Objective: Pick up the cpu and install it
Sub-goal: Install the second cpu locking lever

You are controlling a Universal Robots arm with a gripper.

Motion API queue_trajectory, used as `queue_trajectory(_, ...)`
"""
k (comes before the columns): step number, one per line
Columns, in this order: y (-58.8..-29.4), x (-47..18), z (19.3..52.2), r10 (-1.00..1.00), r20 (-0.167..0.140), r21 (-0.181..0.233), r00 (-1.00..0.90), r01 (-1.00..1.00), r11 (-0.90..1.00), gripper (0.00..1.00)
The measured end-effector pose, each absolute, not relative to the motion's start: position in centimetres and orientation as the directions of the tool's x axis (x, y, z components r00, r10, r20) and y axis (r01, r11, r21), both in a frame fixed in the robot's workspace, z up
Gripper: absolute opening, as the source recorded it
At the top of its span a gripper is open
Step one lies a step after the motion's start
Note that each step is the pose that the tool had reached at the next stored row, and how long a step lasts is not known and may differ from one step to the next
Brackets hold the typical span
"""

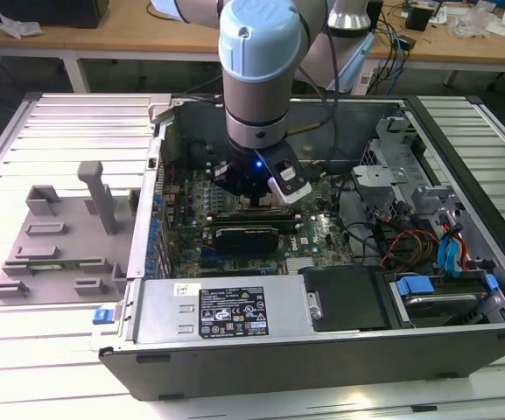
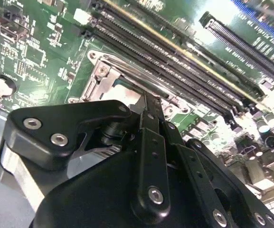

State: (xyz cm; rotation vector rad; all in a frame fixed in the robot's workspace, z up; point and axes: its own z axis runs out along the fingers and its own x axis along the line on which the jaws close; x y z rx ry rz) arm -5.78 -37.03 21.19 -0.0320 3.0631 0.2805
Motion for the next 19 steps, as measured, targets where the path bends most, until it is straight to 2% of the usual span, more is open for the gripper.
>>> queue_trajectory(7,-36.2,-5.8,21.4,-0.016,-0.067,0.166,-0.998,-0.027,0.986,0.11)
queue_trajectory(10,-35.9,-5.8,22.7,-0.016,-0.067,0.162,-0.998,-0.027,0.986,0.11)
queue_trajectory(11,-35.8,-5.8,23.0,-0.017,-0.067,0.152,-0.998,-0.027,0.988,0.11)
queue_trajectory(13,-35.6,-5.7,23.0,-0.020,-0.066,0.101,-0.998,-0.027,0.995,0.11)
queue_trajectory(19,-35.1,-4.8,23.6,-0.020,-0.066,0.101,-0.998,-0.027,0.995,0.11)
